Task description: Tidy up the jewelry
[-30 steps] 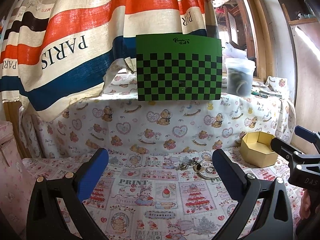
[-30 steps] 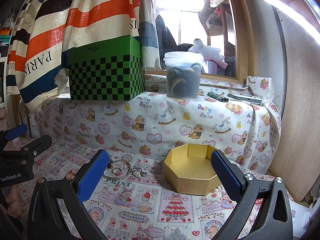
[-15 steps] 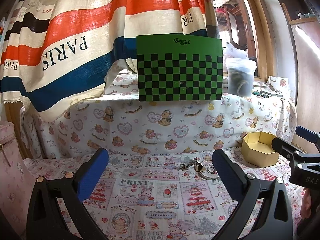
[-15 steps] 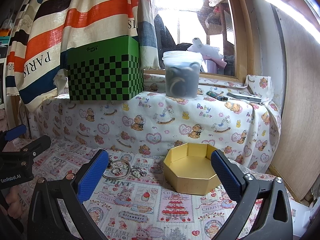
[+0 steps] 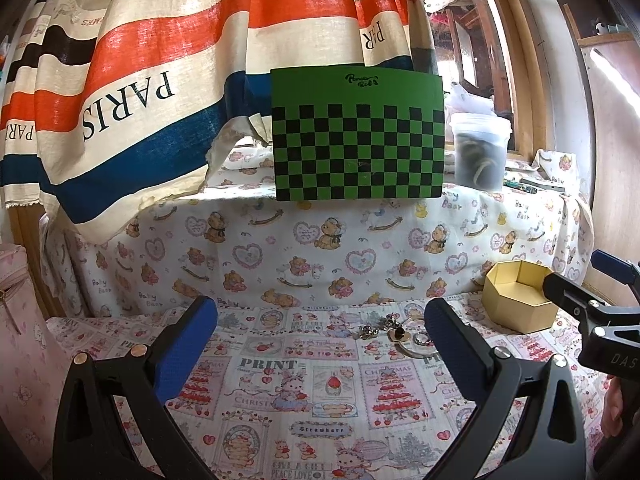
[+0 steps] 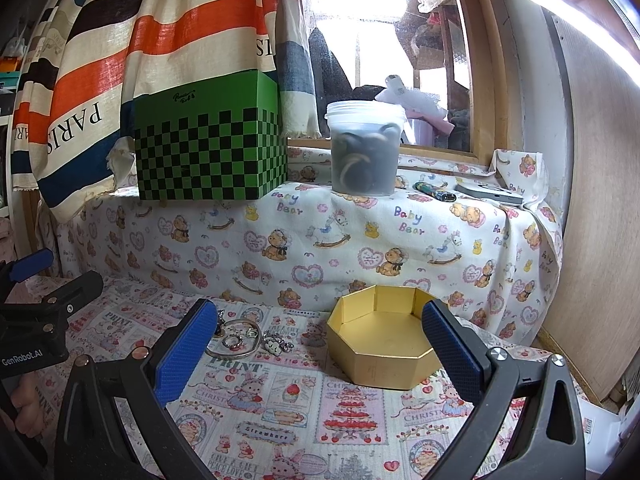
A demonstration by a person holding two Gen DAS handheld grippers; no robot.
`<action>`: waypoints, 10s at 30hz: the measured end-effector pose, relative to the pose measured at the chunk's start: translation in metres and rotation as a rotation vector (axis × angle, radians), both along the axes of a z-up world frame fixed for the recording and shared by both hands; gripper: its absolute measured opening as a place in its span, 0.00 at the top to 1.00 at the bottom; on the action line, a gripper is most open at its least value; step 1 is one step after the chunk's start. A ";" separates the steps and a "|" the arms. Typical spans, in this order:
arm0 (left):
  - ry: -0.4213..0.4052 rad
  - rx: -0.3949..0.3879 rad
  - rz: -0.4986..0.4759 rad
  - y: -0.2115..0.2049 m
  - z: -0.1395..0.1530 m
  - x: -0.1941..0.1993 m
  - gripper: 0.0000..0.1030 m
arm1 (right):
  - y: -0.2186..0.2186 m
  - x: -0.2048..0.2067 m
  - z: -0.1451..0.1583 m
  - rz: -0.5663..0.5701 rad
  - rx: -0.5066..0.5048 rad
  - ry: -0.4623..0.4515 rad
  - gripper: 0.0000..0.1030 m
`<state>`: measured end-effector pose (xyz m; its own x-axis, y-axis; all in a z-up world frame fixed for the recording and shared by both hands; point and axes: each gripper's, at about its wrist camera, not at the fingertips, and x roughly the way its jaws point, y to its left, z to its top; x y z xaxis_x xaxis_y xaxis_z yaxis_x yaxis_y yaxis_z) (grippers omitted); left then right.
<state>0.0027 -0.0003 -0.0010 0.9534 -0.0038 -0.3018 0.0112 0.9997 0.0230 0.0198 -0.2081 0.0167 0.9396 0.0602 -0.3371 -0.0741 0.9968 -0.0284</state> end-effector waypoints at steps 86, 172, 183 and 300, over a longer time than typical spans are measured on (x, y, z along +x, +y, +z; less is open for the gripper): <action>0.063 -0.055 0.102 0.050 0.008 0.022 0.00 | 0.026 0.101 -0.047 0.141 0.140 0.575 0.94; 0.616 -0.251 -0.378 -0.159 -0.024 0.165 0.89 | -0.131 0.106 -0.038 -0.131 0.515 0.564 0.94; 0.576 -0.188 -0.381 -0.158 -0.013 0.158 0.88 | -0.131 0.105 -0.034 -0.118 0.498 0.538 0.94; 0.372 -0.260 -0.112 0.050 0.012 0.099 0.91 | 0.022 0.091 -0.006 0.187 0.157 0.487 0.43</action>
<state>0.1016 0.0500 0.0106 0.7701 -0.2212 -0.5983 0.0790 0.9638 -0.2546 0.1108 -0.1864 0.0110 0.6455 0.2960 -0.7040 -0.2180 0.9549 0.2017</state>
